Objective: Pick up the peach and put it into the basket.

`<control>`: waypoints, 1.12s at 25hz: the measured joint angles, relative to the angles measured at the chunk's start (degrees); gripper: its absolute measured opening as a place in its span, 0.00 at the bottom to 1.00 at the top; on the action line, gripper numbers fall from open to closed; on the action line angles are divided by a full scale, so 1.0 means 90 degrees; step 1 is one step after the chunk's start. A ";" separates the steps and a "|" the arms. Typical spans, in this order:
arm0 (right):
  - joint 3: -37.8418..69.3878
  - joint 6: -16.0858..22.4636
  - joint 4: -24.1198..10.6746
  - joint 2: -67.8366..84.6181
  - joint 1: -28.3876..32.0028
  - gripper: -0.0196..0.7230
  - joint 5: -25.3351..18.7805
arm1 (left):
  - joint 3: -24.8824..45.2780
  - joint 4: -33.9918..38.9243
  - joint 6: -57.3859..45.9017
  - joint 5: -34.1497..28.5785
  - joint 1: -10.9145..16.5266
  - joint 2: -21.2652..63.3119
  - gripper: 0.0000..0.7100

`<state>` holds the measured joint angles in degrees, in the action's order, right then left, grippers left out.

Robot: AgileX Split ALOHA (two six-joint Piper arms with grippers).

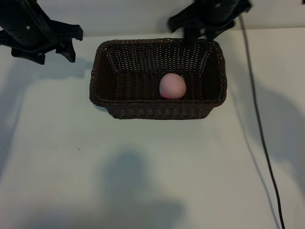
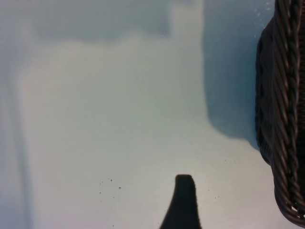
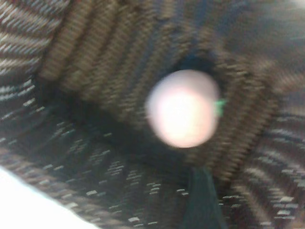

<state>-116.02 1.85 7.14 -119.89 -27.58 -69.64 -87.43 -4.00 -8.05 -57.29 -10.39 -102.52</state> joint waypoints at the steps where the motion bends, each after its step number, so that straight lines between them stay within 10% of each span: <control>1: 0.0001 0.0005 -0.0028 0.0000 0.0158 0.68 -0.0014 | 0.0000 0.0000 0.0000 0.0000 0.0000 0.0000 0.83; 28: 0.0029 -0.0098 -0.0386 -0.0072 0.0790 0.68 -0.0051 | 0.0000 0.0000 0.0000 0.0004 0.0000 0.0000 0.83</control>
